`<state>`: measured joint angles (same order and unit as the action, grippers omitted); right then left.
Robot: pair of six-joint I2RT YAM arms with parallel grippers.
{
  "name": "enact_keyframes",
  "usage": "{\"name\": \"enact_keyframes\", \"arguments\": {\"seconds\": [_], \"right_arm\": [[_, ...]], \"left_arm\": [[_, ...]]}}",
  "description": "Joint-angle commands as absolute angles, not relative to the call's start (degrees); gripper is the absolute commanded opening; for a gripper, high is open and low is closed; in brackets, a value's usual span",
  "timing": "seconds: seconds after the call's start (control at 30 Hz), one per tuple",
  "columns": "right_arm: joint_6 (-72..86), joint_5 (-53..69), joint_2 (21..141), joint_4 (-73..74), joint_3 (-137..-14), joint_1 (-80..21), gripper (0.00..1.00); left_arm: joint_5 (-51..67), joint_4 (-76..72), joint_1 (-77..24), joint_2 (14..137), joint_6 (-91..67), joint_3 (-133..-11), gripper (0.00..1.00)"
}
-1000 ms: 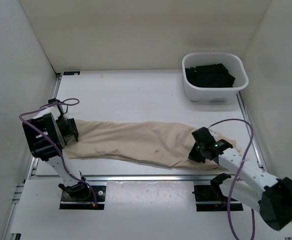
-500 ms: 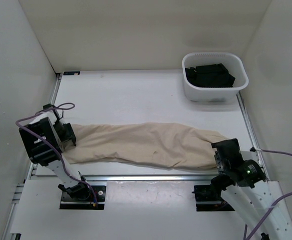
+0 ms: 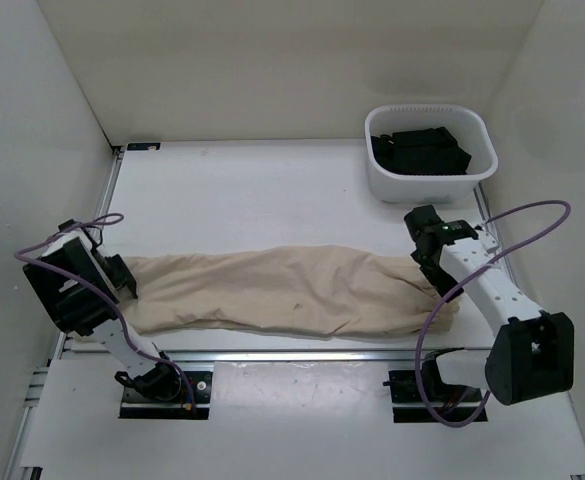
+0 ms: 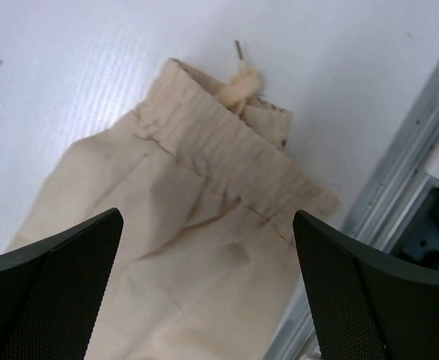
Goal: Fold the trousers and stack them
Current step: Fold the trousers
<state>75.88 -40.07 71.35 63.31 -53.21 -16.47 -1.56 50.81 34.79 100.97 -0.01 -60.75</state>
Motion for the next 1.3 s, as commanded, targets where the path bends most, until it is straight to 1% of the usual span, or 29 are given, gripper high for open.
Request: {"name": "enact_keyframes", "arguments": {"seconds": [0.0,0.03,0.13,0.2,0.33,0.4,0.57,0.7,0.77,0.83,0.97,1.1,1.17,1.27], "right_arm": [[68.7,-40.0,70.6,62.1,-54.5,-13.5,0.99],[68.7,-36.9,70.0,60.7,-51.6,-11.4,0.99],[66.9,-30.7,69.4,53.7,-45.6,-6.1,0.99],[65.6,-25.9,71.3,50.3,-43.7,-3.6,0.99],[61.4,-20.3,77.2,44.5,-41.7,-3.1,0.99],[60.2,-19.7,79.9,42.8,-41.7,-3.1,0.99],[59.6,-22.7,87.1,40.5,-46.7,1.2,0.99],[53.7,-22.7,92.3,40.5,-54.8,4.6,0.99],[50.9,-21.6,93.9,40.5,-59.7,5.4,0.99],[46.2,-20.0,95.3,40.5,-62.1,6.2,0.99],[41.1,-18.1,91.9,43.4,-64.0,6.8,0.99],[40.4,-19.0,83.4,48.9,-61.4,8.9,0.99],[40.4,-17.0,80.7,48.9,-57.5,10.5,0.99],[42.9,-13.5,80.2,45.9,-52.1,11.9,0.99]], "left_arm": [[0.8,50.7,35.2,99.8,0.0,-62.6,0.77],[1.3,50.7,35.2,99.3,0.0,-63.1,0.78],[3.3,53.4,35.2,98.7,0.0,-66.1,0.78],[5.2,54.1,34.5,98.1,0.0,-67.5,0.78],[5.2,54.8,31.6,98.1,0.0,-67.6,0.8],[5.2,54.2,30.6,100.0,0.0,-65.8,0.8],[3.9,50.6,28.7,106.2,0.0,-67.8,0.8],[3.9,50.1,26.8,112.0,0.0,-73.3,0.78],[3.9,50.1,26.0,113.1,0.0,-76.0,0.78],[3.9,50.1,24.5,114.0,0.0,-77.9,0.78],[3.9,50.1,23.4,114.5,0.0,-78.0,0.78],[3.9,50.1,23.4,112.4,0.0,-74.6,0.78],[4.4,50.1,23.4,111.3,0.0,-72.2,0.78],[5.7,50.1,23.4,109.9,0.0,-70.5,0.78]]}}
